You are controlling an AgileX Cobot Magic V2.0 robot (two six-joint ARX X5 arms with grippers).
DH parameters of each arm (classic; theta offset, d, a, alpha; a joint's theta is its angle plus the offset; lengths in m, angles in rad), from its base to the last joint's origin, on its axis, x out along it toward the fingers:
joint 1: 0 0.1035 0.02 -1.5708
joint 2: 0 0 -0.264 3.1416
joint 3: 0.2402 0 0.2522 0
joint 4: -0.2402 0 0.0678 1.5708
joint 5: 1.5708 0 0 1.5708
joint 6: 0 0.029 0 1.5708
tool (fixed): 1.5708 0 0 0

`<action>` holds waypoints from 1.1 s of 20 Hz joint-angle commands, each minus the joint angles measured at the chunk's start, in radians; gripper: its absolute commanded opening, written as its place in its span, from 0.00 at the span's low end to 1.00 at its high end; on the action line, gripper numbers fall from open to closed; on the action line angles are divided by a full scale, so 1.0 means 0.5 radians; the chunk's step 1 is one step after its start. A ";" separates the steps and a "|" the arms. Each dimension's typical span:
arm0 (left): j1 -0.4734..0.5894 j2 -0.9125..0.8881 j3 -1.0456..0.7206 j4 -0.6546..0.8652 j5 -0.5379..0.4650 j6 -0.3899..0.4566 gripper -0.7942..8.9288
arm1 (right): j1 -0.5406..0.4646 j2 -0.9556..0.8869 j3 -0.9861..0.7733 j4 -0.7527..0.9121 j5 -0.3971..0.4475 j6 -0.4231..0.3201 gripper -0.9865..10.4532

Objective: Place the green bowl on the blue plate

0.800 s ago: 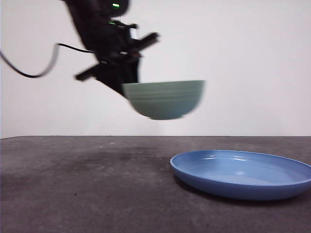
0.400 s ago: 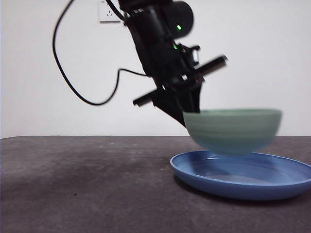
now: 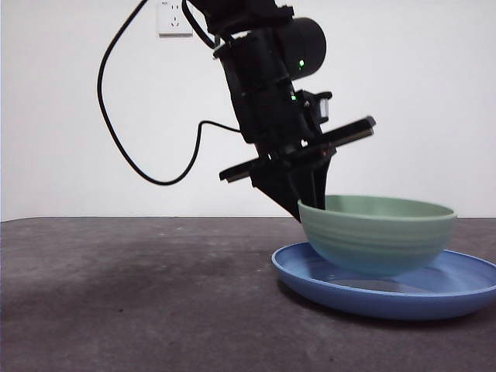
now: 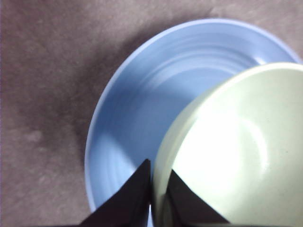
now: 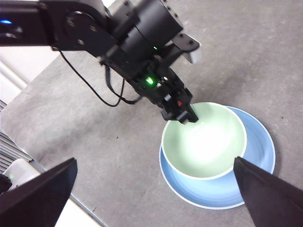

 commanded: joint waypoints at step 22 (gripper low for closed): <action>-0.002 -0.063 1.050 -1.002 0.005 0.366 0.61 | 0.009 0.005 0.034 0.011 -0.003 0.020 0.61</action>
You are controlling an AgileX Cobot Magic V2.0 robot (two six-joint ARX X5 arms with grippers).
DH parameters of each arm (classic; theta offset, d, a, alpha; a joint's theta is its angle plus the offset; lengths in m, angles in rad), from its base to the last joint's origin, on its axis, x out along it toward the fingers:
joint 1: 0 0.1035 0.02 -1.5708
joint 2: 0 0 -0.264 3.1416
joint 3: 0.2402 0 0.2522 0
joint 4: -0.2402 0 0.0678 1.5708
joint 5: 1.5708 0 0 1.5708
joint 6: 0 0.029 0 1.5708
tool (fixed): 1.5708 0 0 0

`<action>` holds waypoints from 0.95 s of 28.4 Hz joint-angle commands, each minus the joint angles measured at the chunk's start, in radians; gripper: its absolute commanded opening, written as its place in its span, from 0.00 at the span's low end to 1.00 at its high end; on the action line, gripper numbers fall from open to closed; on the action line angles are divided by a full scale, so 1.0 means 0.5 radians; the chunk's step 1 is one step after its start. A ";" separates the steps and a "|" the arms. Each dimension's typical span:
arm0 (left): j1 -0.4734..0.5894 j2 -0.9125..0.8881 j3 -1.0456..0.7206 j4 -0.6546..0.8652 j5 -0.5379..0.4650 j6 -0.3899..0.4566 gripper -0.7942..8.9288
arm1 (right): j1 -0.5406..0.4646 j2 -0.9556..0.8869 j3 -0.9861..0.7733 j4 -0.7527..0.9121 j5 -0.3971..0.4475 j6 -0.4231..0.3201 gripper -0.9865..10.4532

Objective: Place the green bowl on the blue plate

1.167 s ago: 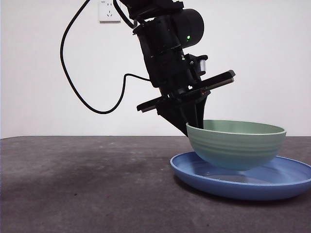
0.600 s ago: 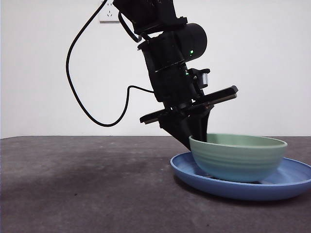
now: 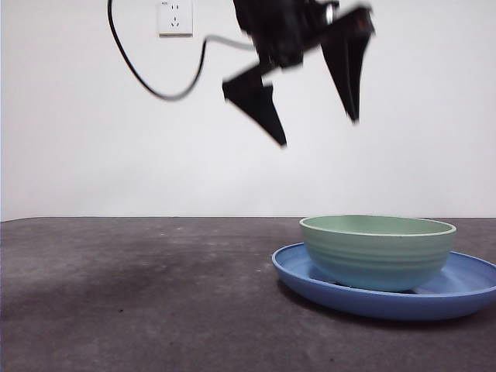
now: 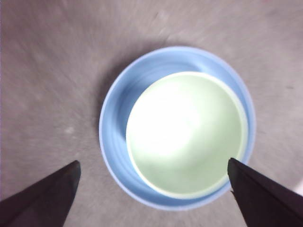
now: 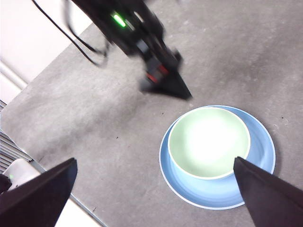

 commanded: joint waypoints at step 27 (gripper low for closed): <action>0.047 -2.425 -2.193 0.819 0.005 -0.043 0.70 | 0.009 0.005 0.034 0.011 -0.002 0.020 0.61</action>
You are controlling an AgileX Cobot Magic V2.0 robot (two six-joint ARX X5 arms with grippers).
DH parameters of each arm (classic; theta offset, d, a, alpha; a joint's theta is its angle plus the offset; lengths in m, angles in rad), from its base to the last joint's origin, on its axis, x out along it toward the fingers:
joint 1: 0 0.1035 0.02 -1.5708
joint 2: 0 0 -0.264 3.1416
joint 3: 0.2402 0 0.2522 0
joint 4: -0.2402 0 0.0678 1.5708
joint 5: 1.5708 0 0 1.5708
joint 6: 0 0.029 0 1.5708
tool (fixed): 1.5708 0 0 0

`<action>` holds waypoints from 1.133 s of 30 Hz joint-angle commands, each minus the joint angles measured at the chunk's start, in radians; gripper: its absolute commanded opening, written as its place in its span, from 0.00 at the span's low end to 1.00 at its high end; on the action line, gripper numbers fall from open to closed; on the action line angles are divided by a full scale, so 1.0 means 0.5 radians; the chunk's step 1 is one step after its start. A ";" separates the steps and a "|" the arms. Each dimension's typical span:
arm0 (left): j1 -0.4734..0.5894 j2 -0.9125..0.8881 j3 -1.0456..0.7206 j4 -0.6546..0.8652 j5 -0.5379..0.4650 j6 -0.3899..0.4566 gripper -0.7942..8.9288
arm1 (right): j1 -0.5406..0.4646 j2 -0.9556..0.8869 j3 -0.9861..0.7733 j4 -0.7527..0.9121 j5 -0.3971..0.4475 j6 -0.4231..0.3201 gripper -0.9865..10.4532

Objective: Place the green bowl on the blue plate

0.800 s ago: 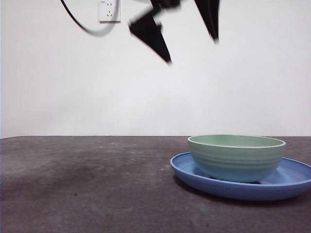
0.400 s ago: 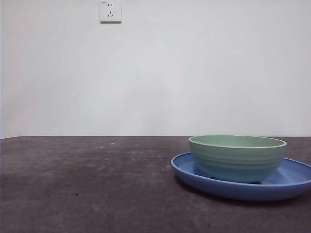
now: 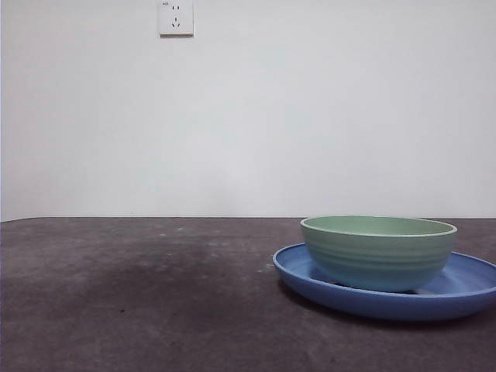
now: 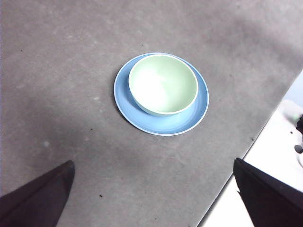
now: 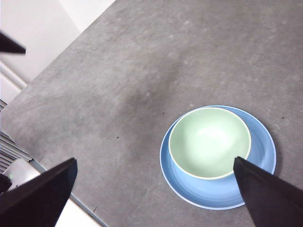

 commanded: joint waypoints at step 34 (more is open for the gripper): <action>-0.013 -0.929 -0.684 0.351 0.005 -0.347 0.70 | -0.134 0.881 0.034 -0.238 0.233 0.039 0.61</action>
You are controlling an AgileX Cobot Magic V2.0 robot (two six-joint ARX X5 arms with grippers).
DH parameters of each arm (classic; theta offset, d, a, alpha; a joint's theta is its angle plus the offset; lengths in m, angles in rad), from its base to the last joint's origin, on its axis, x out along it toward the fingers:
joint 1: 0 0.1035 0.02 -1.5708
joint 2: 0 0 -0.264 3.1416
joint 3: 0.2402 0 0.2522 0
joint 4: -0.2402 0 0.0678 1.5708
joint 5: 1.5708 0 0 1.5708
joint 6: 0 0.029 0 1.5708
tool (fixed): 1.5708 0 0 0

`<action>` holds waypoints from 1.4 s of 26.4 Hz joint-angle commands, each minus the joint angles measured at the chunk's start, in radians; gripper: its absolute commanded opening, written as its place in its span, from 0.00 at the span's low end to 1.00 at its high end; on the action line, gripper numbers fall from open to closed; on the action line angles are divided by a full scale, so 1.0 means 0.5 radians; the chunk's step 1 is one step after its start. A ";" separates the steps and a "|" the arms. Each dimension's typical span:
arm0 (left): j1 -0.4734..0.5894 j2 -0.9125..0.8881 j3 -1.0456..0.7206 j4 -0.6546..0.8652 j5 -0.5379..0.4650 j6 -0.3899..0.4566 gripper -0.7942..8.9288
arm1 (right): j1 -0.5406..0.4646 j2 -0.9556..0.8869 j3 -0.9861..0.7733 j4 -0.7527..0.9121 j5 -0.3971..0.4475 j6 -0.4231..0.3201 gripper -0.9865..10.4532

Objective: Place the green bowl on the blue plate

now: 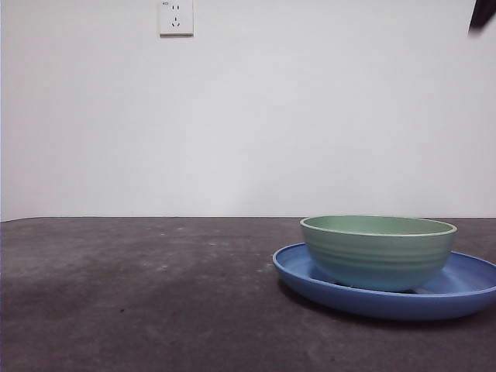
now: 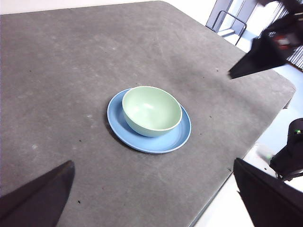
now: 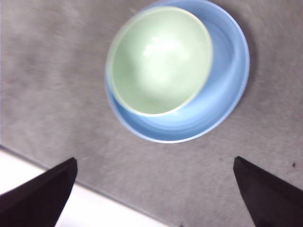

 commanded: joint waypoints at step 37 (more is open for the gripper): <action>-0.013 0.009 0.018 0.014 0.004 -0.005 0.70 | -0.328 1.568 0.031 0.789 -0.330 -0.418 0.21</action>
